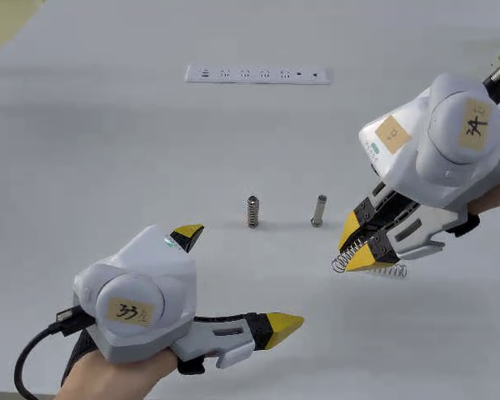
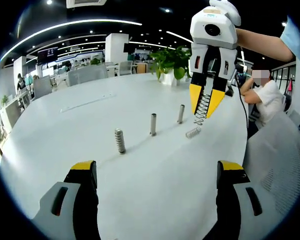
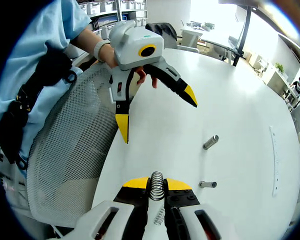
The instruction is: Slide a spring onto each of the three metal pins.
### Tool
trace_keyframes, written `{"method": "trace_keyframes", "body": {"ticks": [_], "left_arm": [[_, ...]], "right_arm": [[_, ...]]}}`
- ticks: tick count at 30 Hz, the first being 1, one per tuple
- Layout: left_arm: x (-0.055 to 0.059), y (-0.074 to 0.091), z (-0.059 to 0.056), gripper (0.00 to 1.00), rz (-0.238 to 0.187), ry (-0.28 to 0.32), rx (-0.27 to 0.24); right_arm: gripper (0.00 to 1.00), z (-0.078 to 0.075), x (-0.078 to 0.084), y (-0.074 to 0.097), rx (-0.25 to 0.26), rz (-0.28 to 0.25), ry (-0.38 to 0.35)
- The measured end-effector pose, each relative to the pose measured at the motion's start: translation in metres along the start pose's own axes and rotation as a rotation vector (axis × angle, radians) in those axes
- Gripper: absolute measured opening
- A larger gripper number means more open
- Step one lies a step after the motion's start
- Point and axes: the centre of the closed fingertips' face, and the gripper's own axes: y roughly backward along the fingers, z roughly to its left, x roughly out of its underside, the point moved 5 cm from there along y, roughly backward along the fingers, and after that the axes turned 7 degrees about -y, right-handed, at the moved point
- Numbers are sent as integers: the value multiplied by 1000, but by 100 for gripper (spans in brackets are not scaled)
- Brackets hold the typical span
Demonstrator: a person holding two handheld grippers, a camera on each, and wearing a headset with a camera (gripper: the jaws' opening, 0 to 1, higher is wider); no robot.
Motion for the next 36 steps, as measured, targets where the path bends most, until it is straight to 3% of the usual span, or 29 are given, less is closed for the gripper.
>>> {"method": "trace_keyframes", "body": {"ticks": [1, 11, 25, 36], "left_arm": [[0, 0, 0, 99, 2, -1, -4], [2, 0, 1, 98, 9, 6, -6], [3, 0, 6, 97, 5, 37, -13], [3, 0, 8, 95, -1, 41, -21]], "right_arm": [[7, -9, 0, 0, 7, 8, 14], [7, -45, -5, 16, 30, 65, 75], [7, -84, -10, 19, 55, 156, 124], [7, -98, -2, 11, 58, 205, 123]]}}
